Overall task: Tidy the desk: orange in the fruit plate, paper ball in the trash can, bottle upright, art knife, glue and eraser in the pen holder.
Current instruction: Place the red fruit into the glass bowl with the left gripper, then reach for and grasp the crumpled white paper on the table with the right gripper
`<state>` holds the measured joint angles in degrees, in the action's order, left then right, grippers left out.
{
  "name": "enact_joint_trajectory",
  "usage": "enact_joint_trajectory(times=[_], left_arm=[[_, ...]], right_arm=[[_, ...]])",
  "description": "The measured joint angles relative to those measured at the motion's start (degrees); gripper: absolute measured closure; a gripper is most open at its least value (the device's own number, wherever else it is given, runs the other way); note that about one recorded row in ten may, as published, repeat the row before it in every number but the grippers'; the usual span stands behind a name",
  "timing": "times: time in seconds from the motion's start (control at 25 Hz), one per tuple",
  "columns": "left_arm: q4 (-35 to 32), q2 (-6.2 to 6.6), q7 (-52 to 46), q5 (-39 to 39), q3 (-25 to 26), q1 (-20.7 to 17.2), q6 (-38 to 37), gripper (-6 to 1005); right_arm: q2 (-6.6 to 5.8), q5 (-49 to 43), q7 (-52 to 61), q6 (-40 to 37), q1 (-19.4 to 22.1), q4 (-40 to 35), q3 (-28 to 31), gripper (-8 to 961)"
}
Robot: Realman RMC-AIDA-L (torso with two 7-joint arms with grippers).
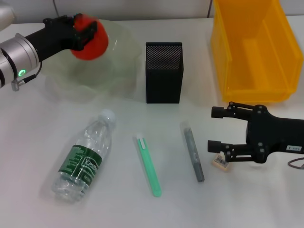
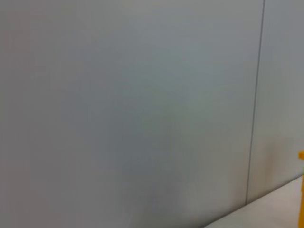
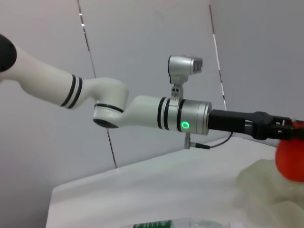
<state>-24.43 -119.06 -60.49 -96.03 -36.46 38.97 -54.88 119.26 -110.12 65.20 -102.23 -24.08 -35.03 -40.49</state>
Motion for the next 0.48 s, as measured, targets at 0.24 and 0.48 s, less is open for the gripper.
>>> enact_joint_trajectory(times=[0.24,0.48], left_arm=[[-1.77,0.40,2.75,4.43,-0.08,-4.29,-8.51,494],[-9.09,1.15,-0.23,3.19,-5.05,-13.08,-23.38,225]], right_arm=[[0.07,0.00,14.64,-2.59,0.09,-12.21,-0.07,121],[0.03,-8.54,45.27,-3.17,-1.58,-39.71,-7.56,122]])
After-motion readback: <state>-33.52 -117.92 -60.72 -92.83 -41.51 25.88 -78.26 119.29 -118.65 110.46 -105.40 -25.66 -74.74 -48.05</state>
